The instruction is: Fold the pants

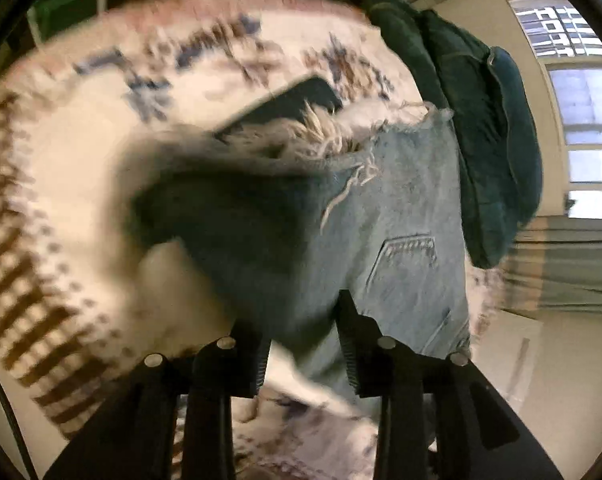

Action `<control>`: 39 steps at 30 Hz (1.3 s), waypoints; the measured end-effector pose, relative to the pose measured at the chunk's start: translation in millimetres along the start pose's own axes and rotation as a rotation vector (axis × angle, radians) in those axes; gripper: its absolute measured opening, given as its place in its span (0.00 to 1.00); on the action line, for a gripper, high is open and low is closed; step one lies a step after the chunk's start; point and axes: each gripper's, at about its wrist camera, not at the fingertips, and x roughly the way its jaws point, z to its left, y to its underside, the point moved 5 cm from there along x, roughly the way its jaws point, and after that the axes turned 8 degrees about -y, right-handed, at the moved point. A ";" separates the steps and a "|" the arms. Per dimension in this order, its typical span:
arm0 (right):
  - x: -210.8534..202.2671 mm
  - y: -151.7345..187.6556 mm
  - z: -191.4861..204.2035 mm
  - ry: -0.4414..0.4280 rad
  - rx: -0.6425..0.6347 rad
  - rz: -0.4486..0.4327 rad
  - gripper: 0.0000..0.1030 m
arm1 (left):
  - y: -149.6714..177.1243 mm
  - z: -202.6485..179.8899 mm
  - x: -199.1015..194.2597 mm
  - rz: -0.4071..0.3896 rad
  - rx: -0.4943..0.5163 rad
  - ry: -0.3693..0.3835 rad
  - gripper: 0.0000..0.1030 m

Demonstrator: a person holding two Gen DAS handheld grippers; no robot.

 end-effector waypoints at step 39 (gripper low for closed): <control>-523.9 235.6 262.5 0.455 -1.141 -0.223 0.93 | 426.8 -228.0 -372.0 -0.732 0.334 -0.461 0.98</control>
